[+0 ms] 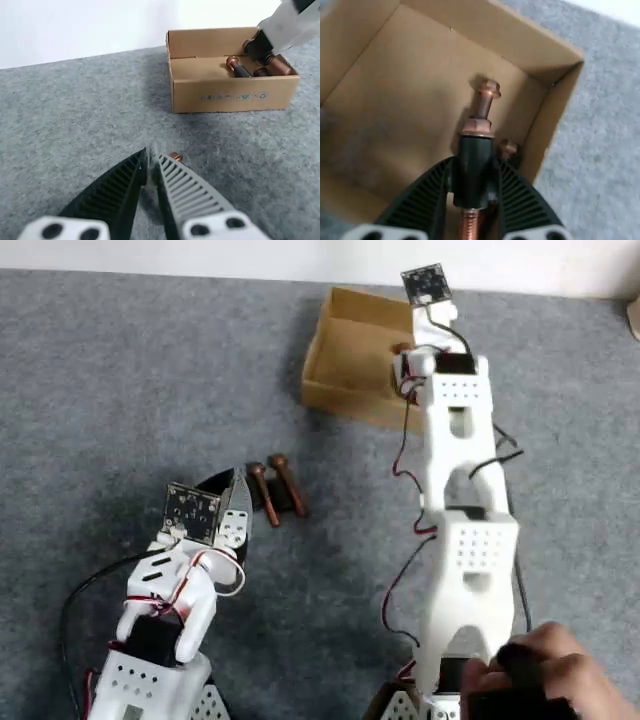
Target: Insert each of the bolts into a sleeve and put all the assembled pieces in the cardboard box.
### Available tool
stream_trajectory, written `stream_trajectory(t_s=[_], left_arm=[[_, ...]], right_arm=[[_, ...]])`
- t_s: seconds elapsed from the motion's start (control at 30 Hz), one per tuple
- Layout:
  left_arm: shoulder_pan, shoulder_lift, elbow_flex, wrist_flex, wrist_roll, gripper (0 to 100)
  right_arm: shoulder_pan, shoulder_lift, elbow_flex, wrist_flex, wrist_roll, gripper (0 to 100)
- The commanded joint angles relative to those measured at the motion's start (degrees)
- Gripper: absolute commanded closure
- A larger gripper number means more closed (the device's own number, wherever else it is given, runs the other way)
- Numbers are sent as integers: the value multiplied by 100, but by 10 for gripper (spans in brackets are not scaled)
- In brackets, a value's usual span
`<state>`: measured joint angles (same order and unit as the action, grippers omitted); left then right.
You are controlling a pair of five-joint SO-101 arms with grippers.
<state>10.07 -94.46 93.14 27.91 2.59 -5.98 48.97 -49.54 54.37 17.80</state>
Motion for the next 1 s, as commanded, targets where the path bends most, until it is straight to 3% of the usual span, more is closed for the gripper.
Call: stream_trajectory(t_s=[0.0, 0.37, 0.57, 0.63, 0.83, 0.97], left_arm=[[-57, 13, -40, -158, -18, 952], [180, 13, -31, -149, -211, 953], [180, 13, -31, -149, -211, 953], [180, 13, -31, -149, -211, 953], [145, 4, -31, -167, -202, 952], [-110, 4, -92, -167, -97, 952]], right_arm=[[22, 664, -2114, 549, 35, 995], [57, 2149, -5103, 1895, 44, 970], [57, 2141, -5279, 2800, 70, 621], [57, 2070, -5279, 3064, 44, 563], [-57, 1305, -5288, 3943, -9, 570], [-207, 453, -5297, 4664, -571, 570]])
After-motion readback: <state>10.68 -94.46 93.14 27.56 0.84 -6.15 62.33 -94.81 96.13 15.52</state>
